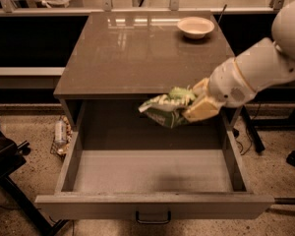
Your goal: Place green jalapeno chip bag into top drawer
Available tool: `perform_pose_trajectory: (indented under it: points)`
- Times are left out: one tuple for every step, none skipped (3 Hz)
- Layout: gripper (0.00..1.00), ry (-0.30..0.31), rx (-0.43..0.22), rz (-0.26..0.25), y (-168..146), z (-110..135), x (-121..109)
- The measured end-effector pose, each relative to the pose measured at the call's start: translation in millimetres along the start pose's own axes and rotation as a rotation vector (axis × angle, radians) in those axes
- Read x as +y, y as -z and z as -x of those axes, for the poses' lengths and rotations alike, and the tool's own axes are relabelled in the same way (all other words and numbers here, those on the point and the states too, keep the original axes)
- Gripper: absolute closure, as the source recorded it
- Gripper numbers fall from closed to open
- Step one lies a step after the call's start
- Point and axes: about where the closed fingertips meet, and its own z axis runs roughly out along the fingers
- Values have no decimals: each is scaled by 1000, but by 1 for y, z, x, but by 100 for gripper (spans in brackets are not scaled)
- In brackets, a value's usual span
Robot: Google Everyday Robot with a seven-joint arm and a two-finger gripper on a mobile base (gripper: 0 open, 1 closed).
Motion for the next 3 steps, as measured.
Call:
perform_pose_trajectory:
  points:
    - [100, -14, 7, 40, -8, -10, 6]
    - [100, -16, 1, 41, -11, -11, 5]
    - [100, -28, -34, 51, -29, -17, 2]
